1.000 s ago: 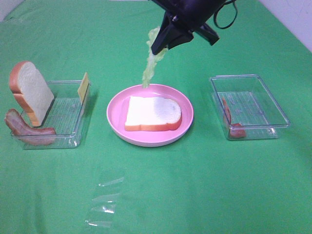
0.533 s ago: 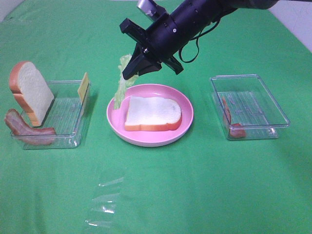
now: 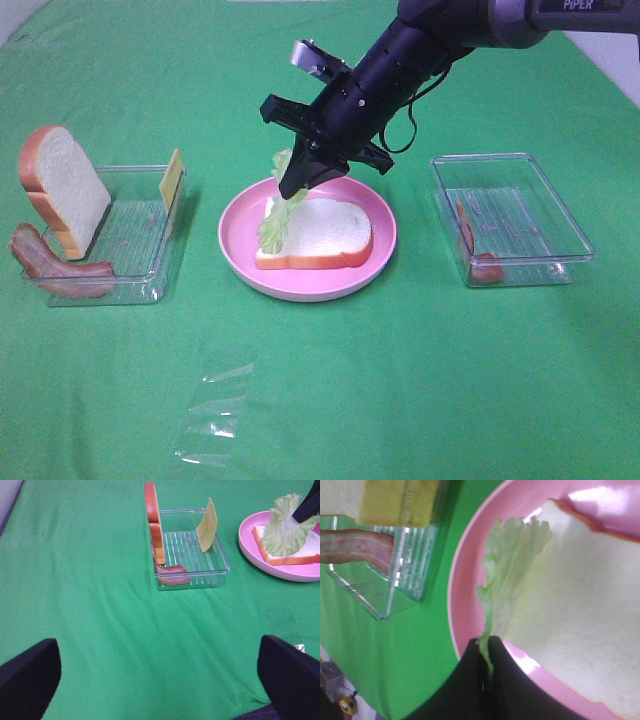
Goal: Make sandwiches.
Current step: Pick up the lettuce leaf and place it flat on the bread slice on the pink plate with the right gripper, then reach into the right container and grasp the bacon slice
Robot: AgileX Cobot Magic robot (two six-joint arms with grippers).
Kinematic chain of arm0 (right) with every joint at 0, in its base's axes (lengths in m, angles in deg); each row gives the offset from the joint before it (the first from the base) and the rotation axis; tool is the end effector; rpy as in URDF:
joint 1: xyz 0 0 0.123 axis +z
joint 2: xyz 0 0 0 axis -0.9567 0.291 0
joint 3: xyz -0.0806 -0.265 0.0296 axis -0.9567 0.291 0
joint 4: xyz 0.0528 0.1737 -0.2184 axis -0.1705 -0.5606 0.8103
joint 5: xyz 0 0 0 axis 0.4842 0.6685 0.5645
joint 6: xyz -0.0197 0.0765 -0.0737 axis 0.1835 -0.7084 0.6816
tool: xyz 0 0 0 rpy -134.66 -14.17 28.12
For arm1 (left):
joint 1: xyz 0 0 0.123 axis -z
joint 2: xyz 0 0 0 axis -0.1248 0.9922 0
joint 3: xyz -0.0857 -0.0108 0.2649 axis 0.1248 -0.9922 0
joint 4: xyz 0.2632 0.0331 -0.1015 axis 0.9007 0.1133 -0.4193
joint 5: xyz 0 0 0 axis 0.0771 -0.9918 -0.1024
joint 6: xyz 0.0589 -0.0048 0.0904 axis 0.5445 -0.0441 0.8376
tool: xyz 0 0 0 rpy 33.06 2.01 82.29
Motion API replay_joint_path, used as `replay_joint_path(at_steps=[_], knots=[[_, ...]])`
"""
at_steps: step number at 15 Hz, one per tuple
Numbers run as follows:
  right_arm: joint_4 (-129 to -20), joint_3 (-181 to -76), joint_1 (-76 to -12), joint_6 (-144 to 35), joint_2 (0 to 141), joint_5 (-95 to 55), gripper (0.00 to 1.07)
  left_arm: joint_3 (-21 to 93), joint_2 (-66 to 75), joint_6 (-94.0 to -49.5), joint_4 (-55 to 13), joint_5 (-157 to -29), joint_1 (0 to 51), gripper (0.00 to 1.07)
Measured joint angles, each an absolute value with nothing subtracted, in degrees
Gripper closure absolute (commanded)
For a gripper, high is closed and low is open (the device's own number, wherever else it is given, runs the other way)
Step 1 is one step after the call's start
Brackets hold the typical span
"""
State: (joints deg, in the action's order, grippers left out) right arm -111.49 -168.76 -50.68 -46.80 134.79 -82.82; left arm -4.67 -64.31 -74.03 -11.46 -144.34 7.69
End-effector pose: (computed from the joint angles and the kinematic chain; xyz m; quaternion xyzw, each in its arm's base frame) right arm 0.4543 0.2480 0.1304 -0.1514 0.9419 0.2938 0.0599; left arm 0.0412 -0.0087 0.2884 0.0176 0.8526 -0.0390 0.5208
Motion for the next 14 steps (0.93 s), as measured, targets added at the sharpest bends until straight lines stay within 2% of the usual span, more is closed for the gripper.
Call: replay_joint_path(at_steps=[5, 6, 7, 8, 9, 10, 14], knots=[[-103.52, -168.76, -50.68, -51.33, 134.79, -82.82, 1.07, -4.67, -64.31, -74.03, -11.46, -144.34, 7.69, 0.07], [-103.35, -168.76, -50.68, -51.56, 134.79, -82.82, 1.0, -4.67, -64.31, -74.03, -11.46, -144.34, 7.69, 0.07], [-103.23, -168.76, -50.68, -51.9, 134.79, -82.82, 0.82, -4.67, -64.31, -74.03, -11.46, -144.34, 7.69, 0.07], [-102.6, -168.76, -50.68, -52.25, 134.79, -82.82, 0.42, -4.67, -64.31, -74.03, -11.46, -144.34, 7.69, 0.07], [-101.69, -168.76, -50.68, -52.25, 134.68, -82.82, 0.16, -4.67, -64.31, -74.03, -11.46, -144.34, 7.69, 0.07], [-100.71, -168.76, -50.68, -52.25, 134.45, -82.82, 0.09, -4.67, -64.31, -74.03, -11.46, -144.34, 7.69, 0.07], [-92.46, -168.76, -50.68, -56.03, 129.75, -82.88, 0.09, -4.67, -64.31, -74.03, -11.46, -144.34, 7.69, 0.07]])
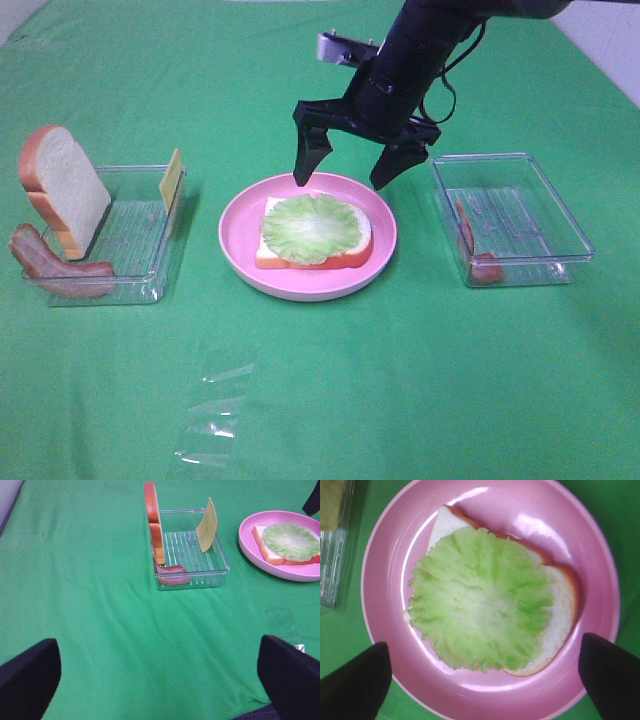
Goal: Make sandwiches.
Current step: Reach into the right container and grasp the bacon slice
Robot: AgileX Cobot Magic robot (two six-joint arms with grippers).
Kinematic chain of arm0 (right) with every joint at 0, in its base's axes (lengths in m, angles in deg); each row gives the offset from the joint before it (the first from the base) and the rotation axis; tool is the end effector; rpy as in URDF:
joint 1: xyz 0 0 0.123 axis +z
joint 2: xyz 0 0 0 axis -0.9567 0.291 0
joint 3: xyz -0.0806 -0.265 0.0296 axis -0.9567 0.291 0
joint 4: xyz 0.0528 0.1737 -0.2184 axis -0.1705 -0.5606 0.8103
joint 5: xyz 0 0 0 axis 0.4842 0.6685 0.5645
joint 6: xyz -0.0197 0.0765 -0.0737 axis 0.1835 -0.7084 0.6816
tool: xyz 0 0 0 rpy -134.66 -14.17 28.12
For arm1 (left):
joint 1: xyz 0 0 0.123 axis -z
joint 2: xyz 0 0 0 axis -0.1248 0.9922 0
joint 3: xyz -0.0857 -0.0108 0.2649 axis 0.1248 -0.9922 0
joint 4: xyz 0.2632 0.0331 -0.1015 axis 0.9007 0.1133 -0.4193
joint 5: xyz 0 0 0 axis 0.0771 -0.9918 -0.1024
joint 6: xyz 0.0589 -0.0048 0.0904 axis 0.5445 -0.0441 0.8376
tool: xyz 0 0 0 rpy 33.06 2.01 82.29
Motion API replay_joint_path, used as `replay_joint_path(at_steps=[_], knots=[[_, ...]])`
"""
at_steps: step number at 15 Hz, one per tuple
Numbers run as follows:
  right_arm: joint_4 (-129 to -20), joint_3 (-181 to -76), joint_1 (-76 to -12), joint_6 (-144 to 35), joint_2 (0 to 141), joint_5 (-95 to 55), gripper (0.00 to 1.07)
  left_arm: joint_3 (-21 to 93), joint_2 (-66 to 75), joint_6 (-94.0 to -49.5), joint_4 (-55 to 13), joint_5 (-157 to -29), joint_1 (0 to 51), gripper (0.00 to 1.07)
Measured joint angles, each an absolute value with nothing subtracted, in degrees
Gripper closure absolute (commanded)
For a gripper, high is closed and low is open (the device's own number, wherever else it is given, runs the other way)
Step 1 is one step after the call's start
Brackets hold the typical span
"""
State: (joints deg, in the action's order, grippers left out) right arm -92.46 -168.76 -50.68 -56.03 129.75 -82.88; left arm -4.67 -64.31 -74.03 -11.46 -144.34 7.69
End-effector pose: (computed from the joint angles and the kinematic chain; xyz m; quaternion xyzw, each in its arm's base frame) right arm 0.4587 0.2203 0.1618 -0.1562 0.9682 0.1647 0.1056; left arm 0.0412 -0.0087 0.2884 0.0176 0.8526 -0.0390 0.5208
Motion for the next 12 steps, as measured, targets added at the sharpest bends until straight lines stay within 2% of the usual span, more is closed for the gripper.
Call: replay_joint_path(at_steps=[8, 12], knots=[[-76.42, -168.71, -51.08, -67.49, 119.95, -92.79, 0.09, -4.67, -64.31, -74.03, -11.46, -144.34, 7.69, 0.07], [-75.05, -162.4, -54.17, -68.92, 118.75, -92.79, 0.09, -4.67, -64.31, -74.03, -11.46, -144.34, 7.69, 0.07]])
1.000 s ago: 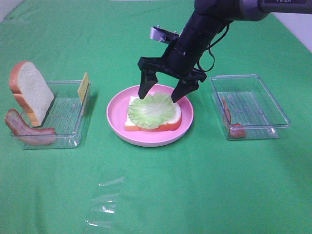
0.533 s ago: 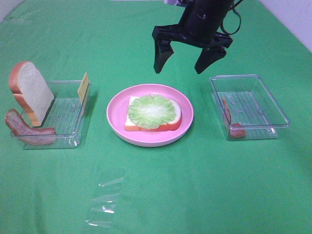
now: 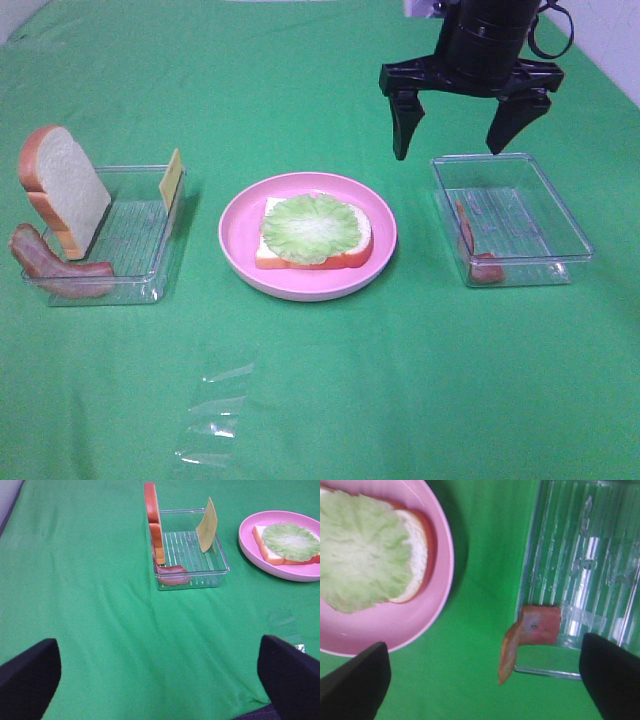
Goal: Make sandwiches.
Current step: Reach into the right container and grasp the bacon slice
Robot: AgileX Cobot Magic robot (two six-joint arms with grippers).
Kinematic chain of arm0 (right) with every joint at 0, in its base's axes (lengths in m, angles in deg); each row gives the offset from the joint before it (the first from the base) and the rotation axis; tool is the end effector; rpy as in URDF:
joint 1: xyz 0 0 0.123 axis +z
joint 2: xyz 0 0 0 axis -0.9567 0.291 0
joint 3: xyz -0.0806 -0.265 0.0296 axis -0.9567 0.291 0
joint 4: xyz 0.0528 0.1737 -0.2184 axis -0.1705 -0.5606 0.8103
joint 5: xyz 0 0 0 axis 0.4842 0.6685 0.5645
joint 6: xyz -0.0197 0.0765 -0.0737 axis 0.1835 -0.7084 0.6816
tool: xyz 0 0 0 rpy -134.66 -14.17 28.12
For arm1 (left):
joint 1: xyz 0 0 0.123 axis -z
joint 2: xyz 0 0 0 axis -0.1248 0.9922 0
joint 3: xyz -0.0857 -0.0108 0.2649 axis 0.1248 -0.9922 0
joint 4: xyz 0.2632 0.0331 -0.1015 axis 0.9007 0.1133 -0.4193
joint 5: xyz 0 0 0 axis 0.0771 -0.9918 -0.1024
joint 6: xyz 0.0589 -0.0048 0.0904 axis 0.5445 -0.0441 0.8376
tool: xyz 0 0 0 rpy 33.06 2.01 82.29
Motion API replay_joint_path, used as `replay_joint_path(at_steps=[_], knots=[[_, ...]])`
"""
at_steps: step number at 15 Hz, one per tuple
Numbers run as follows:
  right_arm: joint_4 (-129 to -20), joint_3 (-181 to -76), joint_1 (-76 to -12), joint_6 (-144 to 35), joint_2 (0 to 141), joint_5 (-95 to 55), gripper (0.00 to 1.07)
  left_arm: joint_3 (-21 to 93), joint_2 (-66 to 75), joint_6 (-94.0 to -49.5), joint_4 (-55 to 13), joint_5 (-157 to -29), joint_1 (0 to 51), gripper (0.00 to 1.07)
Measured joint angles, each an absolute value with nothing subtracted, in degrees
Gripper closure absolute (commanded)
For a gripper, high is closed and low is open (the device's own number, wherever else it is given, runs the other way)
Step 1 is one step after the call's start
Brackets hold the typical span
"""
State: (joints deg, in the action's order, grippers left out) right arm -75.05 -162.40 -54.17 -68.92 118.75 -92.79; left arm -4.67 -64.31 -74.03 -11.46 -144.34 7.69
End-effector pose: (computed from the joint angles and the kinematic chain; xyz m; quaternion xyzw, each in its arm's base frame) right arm 0.4348 0.1502 0.2125 -0.0771 0.9931 0.0270 0.0837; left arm 0.0412 -0.0087 0.2884 0.0176 0.8526 -0.0390 0.5208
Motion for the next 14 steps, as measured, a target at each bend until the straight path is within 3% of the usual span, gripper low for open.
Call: replay_joint_path(at_steps=[3, 10, 14], knots=[[-74.41, -156.1, -54.75, -69.21, 118.58, -92.96, 0.09, -4.67, -64.31, -74.03, -11.46, -144.34, 7.69, 0.07], [-74.93, -154.95, -56.69, -68.92, 121.44, -92.22, 0.1, -4.67, -64.31, -74.03, -11.46, -144.34, 7.69, 0.07], [-75.33, -154.95, -56.69, -68.75, 123.91, -90.38, 0.17, -4.67, -64.31, -74.03, -11.46, -144.34, 7.69, 0.07]])
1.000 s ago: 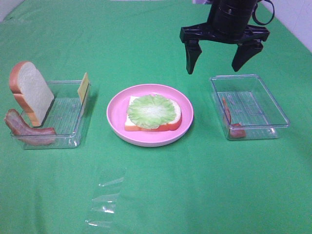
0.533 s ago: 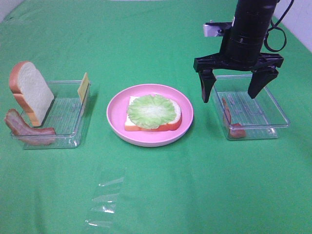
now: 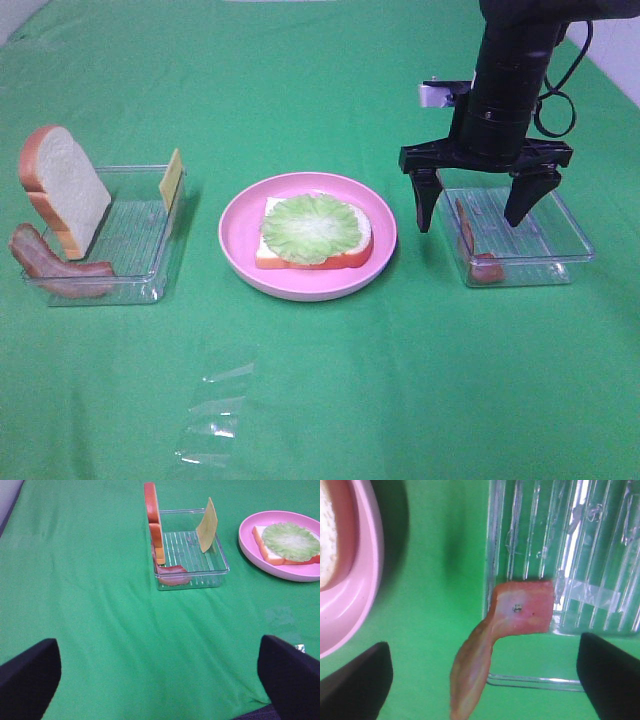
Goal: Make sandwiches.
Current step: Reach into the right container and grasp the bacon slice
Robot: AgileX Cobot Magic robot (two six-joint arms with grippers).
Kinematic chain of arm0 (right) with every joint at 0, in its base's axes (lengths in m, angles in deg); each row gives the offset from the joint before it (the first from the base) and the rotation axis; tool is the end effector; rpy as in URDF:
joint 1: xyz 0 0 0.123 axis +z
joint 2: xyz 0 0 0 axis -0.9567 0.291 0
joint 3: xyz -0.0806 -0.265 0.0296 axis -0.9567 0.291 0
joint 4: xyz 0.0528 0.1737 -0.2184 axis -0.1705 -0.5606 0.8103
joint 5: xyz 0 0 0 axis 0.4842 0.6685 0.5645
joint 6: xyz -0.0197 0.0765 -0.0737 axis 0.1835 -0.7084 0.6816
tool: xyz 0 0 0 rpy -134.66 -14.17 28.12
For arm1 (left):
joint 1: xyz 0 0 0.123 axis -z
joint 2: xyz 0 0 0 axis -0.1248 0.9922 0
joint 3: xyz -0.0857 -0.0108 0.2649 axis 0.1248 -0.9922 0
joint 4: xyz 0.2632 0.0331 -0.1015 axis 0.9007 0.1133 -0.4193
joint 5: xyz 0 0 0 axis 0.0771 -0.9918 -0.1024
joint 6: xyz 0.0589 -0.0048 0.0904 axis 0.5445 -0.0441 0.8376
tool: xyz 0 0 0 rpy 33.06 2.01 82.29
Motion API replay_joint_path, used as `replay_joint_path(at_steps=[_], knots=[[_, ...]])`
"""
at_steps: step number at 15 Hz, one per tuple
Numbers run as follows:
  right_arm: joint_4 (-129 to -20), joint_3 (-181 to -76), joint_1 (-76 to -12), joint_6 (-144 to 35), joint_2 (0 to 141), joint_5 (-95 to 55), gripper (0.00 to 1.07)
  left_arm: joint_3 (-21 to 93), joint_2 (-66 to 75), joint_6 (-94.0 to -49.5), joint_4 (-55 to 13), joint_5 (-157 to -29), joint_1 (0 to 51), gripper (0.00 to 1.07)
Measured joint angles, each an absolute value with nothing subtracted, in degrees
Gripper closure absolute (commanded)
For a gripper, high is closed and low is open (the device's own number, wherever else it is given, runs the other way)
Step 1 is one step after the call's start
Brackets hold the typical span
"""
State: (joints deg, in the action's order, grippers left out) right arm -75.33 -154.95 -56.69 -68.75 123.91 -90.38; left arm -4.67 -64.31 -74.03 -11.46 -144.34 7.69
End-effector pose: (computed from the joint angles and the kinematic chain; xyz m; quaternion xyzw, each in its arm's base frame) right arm 0.4283 0.1277 0.1348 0.0553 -0.9984 -0.0069 0.0027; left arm 0.0412 -0.0087 0.2884 0.0176 0.8526 -0.0390 0.5208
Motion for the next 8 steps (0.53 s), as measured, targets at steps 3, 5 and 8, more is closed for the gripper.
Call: replay_joint_path(at_steps=[3, 5, 8], knots=[[-75.33, -154.95, -56.69, -68.75, 123.91, -90.33, 0.33, -4.67, -64.31, -74.03, -11.46, -144.34, 7.69, 0.07], [-75.33, -154.95, -56.69, -68.75, 123.91, -90.38, 0.5, -4.67, -64.31, -74.03, -11.46, -144.34, 7.69, 0.07], [-75.33, -154.95, -56.69, -68.75, 123.91, -90.56, 0.5, -4.67, -64.31, -74.03, -11.46, -144.34, 7.69, 0.07]])
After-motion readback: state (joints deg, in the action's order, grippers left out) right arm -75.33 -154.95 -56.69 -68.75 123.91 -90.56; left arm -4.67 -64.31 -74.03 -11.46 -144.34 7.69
